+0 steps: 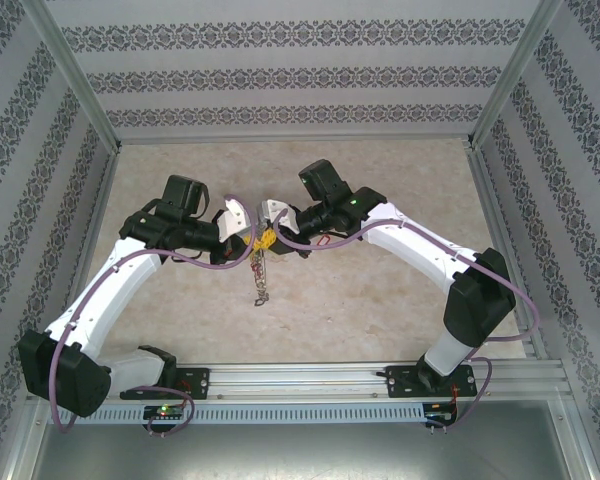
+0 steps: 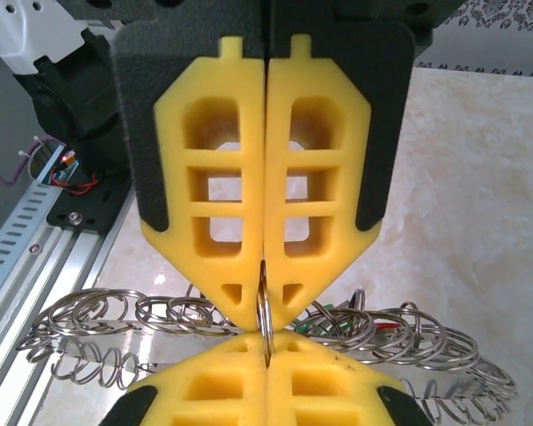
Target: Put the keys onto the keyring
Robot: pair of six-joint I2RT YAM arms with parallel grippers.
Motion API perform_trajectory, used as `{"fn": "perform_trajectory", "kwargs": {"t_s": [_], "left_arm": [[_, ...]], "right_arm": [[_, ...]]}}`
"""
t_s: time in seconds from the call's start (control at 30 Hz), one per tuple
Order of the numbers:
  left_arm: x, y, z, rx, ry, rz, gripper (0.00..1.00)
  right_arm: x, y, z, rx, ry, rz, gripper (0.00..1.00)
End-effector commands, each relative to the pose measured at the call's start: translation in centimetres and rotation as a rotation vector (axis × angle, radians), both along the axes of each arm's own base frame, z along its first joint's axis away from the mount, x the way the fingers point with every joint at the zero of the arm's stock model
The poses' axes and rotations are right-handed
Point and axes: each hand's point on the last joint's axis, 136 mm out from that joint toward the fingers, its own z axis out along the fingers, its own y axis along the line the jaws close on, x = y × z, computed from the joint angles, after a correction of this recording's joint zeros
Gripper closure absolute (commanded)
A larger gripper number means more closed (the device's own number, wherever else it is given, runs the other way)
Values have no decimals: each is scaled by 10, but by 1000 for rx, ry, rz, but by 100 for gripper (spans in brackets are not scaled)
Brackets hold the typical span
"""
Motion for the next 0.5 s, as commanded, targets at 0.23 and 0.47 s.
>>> {"fn": "perform_trajectory", "kwargs": {"t_s": [0.23, 0.47], "left_arm": [[7, -6, 22, -91, -76, 43, 82], [15, -8, 29, -111, -79, 52, 83]], "right_arm": [[6, -3, 55, 259, 0, -58, 100], [16, -12, 64, 342, 1, -126, 100]]}}
